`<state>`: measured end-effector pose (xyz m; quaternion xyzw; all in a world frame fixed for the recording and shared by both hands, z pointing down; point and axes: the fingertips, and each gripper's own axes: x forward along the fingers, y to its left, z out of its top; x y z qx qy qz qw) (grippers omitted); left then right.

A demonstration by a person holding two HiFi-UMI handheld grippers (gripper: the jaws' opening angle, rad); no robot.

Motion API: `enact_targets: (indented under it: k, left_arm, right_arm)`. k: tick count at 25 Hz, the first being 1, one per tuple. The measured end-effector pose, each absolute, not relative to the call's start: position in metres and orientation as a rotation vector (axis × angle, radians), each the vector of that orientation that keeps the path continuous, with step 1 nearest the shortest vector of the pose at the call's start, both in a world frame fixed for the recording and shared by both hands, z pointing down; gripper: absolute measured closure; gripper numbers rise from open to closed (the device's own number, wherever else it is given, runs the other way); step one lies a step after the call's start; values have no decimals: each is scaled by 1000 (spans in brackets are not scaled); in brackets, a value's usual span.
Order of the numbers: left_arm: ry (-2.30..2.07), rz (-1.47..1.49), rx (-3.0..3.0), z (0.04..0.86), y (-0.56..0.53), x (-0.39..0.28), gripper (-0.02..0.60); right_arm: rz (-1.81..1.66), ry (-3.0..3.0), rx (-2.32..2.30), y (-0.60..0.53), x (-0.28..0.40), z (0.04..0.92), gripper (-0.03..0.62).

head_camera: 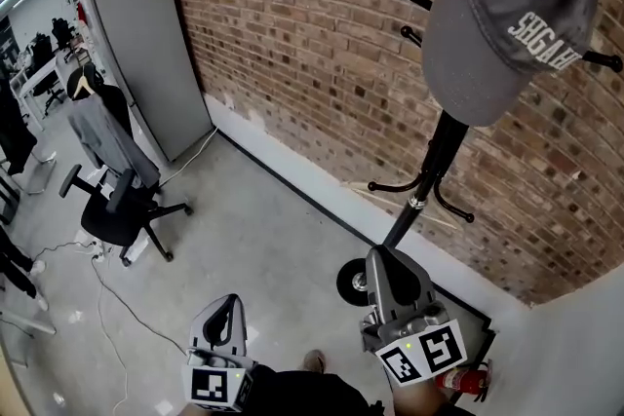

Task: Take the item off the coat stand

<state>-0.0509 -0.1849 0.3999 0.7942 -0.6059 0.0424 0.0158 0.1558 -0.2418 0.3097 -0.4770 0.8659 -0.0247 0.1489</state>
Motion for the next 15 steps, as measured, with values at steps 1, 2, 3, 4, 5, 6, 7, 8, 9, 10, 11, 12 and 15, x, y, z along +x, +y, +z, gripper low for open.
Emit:
enact_targets:
  k: [1,2,3,4,5,6,7,8,9,10,11,12,15]
  left_arm:
    - [-1884,115,2472,395,-191,-47,557]
    - [-1883,102,2476,391,-197,-43,557]
    - [-1881,93,2480,388,-203,-40,557]
    - [-1879,87,2487,388,-209,-37,557]
    - [-1876,85,2498,388,-214,-34,557]
    - [-1869,85,2512,387,-220,-31,557]
    - [-1860,84,2527,386,-225,-26,557]
    - [-1852,80,2541,383,-229,-22,557]
    - [-1847,74,2553,380,-233,-19,557]
    - [-1844,67,2564,377,-236,-17,557]
    - [-1846,58,2573,374,-239,-15,557]
    - [-1849,50,2577,372,-241,-14,557]
    - [-1872,55,2571,370,-242,-17,557]
  right_arm:
    - [-56,2472,-1346,-247,161,299,579]
    - [-48,2454,-1312,-251,165,288,579]
    - [-46,2436,-1269,-255,169,278,579]
    - [-53,2420,-1216,-260,172,268,579]
    - [-66,2404,-1156,-265,174,258,579]
    - [-81,2385,-1091,-268,177,247,579]
    - [-94,2360,-1028,-271,180,235,578]
    - [-104,2331,-968,-273,185,222,577]
    - [-111,2299,-913,-274,190,210,577]
    - [-117,2270,-861,-276,196,198,577]
    - [-121,2248,-811,-278,200,188,574]
    - [-125,2233,-763,-280,203,179,559]
    - [-117,2204,-641,-282,206,156,487]
